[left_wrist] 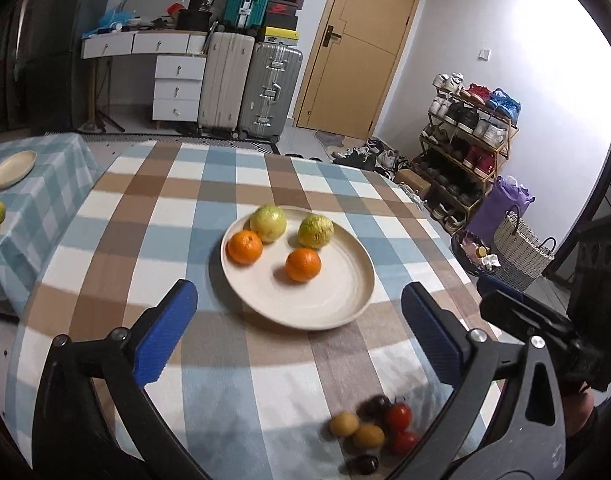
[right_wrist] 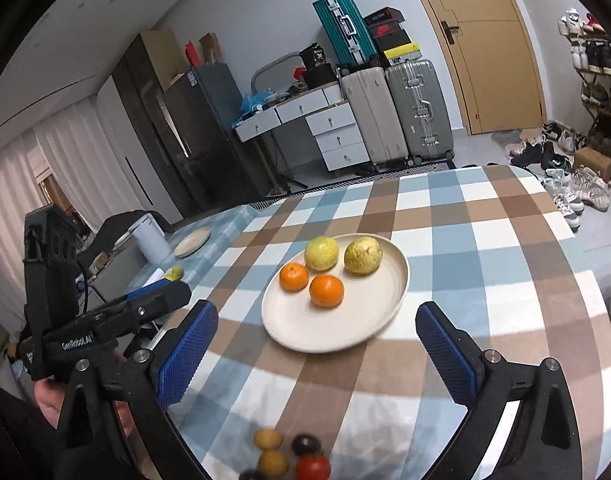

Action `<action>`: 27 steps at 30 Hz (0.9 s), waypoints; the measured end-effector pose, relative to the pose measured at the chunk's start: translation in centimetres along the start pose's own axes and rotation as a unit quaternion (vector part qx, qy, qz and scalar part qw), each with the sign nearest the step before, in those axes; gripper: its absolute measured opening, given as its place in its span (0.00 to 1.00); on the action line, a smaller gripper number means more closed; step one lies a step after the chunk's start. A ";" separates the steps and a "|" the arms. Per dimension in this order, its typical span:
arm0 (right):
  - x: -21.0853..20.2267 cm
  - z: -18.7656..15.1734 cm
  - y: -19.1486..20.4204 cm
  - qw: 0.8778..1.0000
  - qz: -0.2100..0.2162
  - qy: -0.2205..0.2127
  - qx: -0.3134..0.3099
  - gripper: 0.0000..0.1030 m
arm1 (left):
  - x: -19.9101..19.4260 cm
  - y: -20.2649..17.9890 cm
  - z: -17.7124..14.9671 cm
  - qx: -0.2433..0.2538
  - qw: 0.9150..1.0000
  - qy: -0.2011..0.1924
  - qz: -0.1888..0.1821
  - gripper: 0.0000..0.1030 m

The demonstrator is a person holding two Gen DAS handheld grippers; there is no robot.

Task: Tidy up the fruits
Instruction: 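Move both tools back to the remaining tomatoes and plums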

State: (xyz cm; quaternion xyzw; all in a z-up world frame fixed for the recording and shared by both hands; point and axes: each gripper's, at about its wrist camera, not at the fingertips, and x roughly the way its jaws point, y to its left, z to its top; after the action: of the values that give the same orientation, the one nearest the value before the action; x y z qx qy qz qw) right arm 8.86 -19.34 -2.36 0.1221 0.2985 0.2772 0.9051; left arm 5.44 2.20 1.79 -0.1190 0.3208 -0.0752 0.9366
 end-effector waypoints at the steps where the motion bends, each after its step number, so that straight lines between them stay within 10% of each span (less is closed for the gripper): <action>1: -0.6 -0.6 0.2 1.000 0.001 -0.002 -0.002 0.98 | -0.4 -0.1 -0.6 -0.003 1.000 0.003 -0.001 0.99; 27: -3.3 -11.4 3.0 0.997 -0.026 0.066 -0.031 0.99 | -1.9 0.0 -13.0 -0.016 0.996 0.086 0.017 0.99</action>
State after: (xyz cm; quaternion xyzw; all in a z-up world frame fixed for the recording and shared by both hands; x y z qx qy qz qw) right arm -1.58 -18.16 -8.70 0.0680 0.3520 0.2704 0.8935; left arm -4.10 0.36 -7.07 -0.1211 0.4033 -0.0639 0.9048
